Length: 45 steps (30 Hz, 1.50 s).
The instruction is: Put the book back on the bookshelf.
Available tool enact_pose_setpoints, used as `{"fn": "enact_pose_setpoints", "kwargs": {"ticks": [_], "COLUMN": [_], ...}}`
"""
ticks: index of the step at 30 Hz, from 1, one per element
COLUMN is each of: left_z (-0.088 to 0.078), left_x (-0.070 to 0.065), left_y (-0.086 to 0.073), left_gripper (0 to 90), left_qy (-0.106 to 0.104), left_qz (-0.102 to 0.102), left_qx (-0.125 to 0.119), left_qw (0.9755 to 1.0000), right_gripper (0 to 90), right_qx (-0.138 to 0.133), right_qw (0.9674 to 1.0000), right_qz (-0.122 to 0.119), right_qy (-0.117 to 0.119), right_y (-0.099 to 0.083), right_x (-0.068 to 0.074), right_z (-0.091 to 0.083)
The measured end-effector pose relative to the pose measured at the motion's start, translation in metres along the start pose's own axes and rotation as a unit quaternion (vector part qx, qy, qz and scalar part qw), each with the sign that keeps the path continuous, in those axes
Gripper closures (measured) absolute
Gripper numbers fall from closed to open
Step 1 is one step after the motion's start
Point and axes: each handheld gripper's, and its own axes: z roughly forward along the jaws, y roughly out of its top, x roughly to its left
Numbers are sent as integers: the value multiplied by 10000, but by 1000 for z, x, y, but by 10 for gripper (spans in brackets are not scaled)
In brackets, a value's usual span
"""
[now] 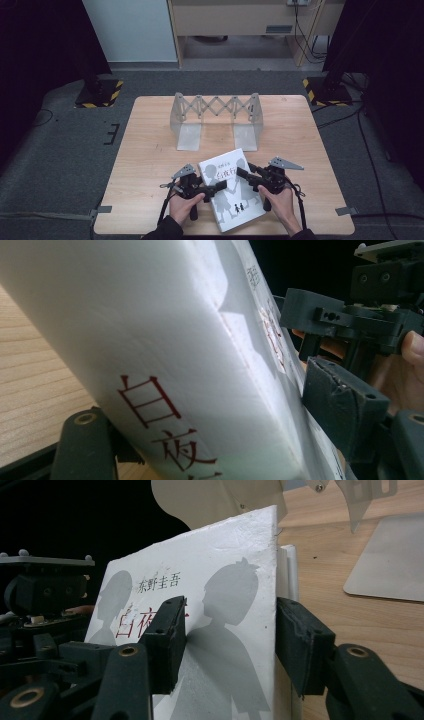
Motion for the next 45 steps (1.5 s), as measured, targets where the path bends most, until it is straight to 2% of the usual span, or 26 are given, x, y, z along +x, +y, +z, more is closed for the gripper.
{"fn": "enact_pose_setpoints", "kwargs": {"ticks": [7, 11, 16, 17, 20, 26, 27, 30, 32, 35, 38, 42, 45], "left_z": [2, 5, 6, 6, 3, 1, 1, -2, -6, -10, -13, -19, -22], "left_x": [-2, -1, 1, 1, 3, 1, 1, 3, 4, 5, 3, -3, -6], "left_y": [2, 2, 2, 2, 4, 6, 6, 9, 13, 16, 20, 27, 31], "left_gripper": [276, 284, 288, 297, 350, 404, 406, 421, 440, 467, 489, 511, 519], "left_qy": [27, -30, -50, -50, -214, -283, -282, -351, -368, -454, -494, -527, -519], "left_qz": [11, -123, -183, -183, -386, -432, -438, -594, -711, -794, -811, -785, -727], "left_qx": [-83, -134, -145, -145, -240, -307, -302, -235, -249, -295, -334, -417, -449], "left_qw": [10000, 9998, 9997, 9997, 9987, 9982, 9982, 9973, 9965, 9954, 9949, 9946, 9950], "right_gripper": [498, 502, 504, 504, 501, 491, 473, 460, 431, 386, 362, 319, 312], "right_qx": [-38, -60, -39, -42, -52, -73, -98, -131, -118, 61, 261, 438, 568], "right_qw": [10000, 10000, 10000, 10000, 10000, 9999, 9999, 9995, 9984, 9966, 9933, 9886, 9829], "right_qz": [15, -35, -9, -6, 33, 73, 41, 81, 45, -72, -243, -336, -486], "right_qy": [-13, -3, -5, -2, 54, -7, -129, -258, -542, -821, -1103, -1404, -1684], "right_y": [0, 0, 0, 0, 0, 2, 3, 4, 5, 5, 3, 3, 2], "right_x": [-1, 0, -1, -1, -3, -7, -10, -17, -28, -36, -42, -49, -56], "right_z": [-1, -1, -1, -1, -2, -5, -10, -16, -24, -28, -30, -34, -38]}}
